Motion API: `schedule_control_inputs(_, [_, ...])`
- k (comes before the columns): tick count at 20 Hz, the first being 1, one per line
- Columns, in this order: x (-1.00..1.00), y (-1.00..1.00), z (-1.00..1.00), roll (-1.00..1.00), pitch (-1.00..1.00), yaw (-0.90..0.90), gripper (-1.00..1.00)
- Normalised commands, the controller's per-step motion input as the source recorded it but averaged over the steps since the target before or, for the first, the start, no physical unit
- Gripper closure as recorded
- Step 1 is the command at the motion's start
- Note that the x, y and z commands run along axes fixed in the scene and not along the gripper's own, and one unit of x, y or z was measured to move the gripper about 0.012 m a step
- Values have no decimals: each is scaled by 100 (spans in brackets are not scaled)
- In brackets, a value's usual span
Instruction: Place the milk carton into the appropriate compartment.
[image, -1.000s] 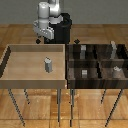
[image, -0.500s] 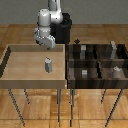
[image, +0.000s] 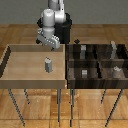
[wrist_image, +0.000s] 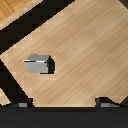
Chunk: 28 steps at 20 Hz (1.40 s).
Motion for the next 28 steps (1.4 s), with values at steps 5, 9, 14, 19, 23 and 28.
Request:
schedule_control_inputs(5, [20, 0, 0, 0, 0, 0, -100])
schedule_control_inputs(9, [0, -25, 0, 0, 0, 0, -100])
schedule_control_inputs(14, [80, 0, 0, 0, 0, 0, -100])
schedule_control_inputs(19, [40, 10, 0, 0, 0, 0, -100])
schedule_control_inputs(23, [-25, 0, 0, 0, 0, 0, -100])
schedule_control_inputs(28, [0, 0, -60, 0, 0, 0, -100])
